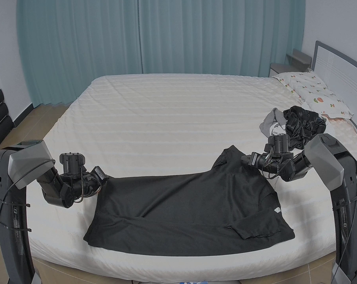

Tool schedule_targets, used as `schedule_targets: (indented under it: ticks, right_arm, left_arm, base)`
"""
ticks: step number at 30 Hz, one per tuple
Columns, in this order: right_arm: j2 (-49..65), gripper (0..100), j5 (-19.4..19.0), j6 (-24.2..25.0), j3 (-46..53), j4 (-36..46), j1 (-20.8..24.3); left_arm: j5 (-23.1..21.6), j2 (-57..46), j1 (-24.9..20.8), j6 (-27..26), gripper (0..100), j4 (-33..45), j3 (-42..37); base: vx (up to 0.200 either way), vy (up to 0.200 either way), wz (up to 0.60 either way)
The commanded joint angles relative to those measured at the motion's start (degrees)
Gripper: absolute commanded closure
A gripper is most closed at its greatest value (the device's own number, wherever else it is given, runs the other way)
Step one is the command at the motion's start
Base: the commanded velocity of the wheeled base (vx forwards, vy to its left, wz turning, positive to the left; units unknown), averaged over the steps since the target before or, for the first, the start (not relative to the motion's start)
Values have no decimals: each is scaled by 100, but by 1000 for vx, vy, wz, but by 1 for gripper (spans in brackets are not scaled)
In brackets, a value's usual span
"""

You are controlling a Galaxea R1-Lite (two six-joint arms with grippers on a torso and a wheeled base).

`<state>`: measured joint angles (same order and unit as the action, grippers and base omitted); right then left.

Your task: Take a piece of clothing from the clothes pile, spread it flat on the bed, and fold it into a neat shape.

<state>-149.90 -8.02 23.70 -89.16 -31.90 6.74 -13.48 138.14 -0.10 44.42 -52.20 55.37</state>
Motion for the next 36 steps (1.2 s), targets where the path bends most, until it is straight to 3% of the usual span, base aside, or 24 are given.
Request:
schedule_targets:
  ticks: [1,9,16,31,36]
  right_arm:
    - [-13,100,2,188,30,-35,-24]
    - [452,100,-77,469,584,-229,-182]
    - [655,100,-103,698,1261,-1450,-340]
    - [716,100,-270,750,1771,-2567,-393]
    - [619,100,-384,715,1955,-2584,-340]
  left_arm:
    - [4,2,1,-13,100,-1,0]
    - [30,-51,10,-30,100,-18,35]
    - [47,-51,80,-39,100,-423,0]
    - [21,-103,212,-30,100,-554,-9]
    - [21,-139,229,-30,100,-563,-35]
  base:
    - [0,0,0]
    - [0,0,0]
    - [0,0,0]
    - [0,0,0]
    - [0,0,0]
